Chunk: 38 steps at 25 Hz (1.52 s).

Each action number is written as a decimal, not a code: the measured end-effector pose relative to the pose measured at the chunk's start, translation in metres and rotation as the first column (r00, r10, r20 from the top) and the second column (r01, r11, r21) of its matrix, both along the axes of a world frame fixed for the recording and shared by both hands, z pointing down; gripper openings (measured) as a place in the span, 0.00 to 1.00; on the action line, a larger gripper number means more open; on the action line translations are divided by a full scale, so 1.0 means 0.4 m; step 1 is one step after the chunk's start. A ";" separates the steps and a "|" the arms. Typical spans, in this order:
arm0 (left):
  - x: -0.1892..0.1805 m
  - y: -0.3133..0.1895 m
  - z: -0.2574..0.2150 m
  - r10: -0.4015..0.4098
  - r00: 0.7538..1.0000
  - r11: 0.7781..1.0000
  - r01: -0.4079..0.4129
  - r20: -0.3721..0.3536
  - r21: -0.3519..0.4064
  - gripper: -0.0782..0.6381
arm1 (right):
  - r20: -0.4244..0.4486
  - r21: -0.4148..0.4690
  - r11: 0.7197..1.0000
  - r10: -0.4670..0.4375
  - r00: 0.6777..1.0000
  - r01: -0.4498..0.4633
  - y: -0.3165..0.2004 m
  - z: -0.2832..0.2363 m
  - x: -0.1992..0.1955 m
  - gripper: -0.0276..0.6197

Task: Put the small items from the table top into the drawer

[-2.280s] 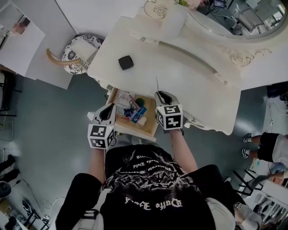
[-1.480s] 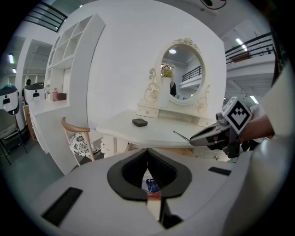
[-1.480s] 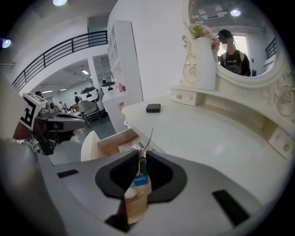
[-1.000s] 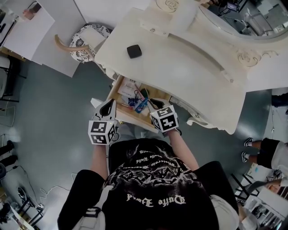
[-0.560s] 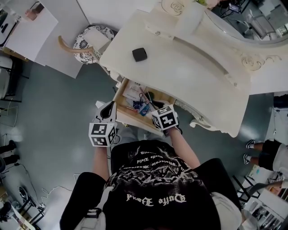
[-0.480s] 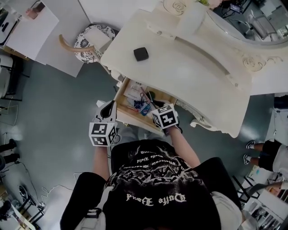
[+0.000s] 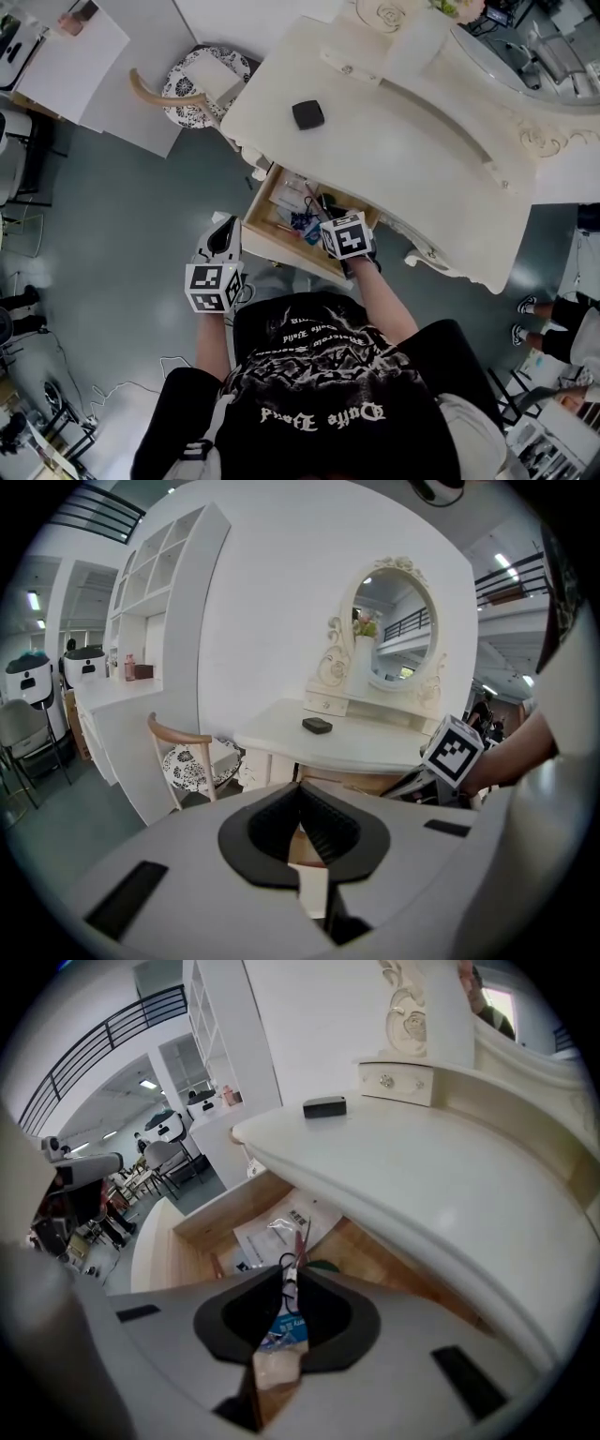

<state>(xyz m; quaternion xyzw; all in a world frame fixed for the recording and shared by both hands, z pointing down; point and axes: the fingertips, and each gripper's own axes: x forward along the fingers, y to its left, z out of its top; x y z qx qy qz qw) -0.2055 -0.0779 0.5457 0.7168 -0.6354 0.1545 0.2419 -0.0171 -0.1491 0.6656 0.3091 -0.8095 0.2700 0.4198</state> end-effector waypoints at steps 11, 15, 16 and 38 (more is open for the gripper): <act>-0.040 -0.041 0.008 0.032 0.999 0.999 -0.031 0.008 -0.018 0.13 | -0.034 -0.030 0.995 0.097 0.995 -0.098 -0.042 0.057 -0.003 0.13; -0.040 -0.052 0.014 0.055 0.998 0.998 -0.054 0.012 -0.033 0.13 | -0.055 -0.028 0.992 0.124 0.991 -0.125 -0.052 0.073 0.004 0.13; -0.040 -0.055 0.015 0.057 0.998 0.998 -0.057 0.011 -0.035 0.13 | -0.060 -0.024 0.991 0.127 0.990 -0.129 -0.055 0.076 0.005 0.13; -0.058 -0.063 0.034 0.053 0.999 0.997 -0.053 -0.007 -0.064 0.13 | -0.107 -0.062 0.972 0.219 0.970 -0.227 -0.078 0.147 0.049 0.14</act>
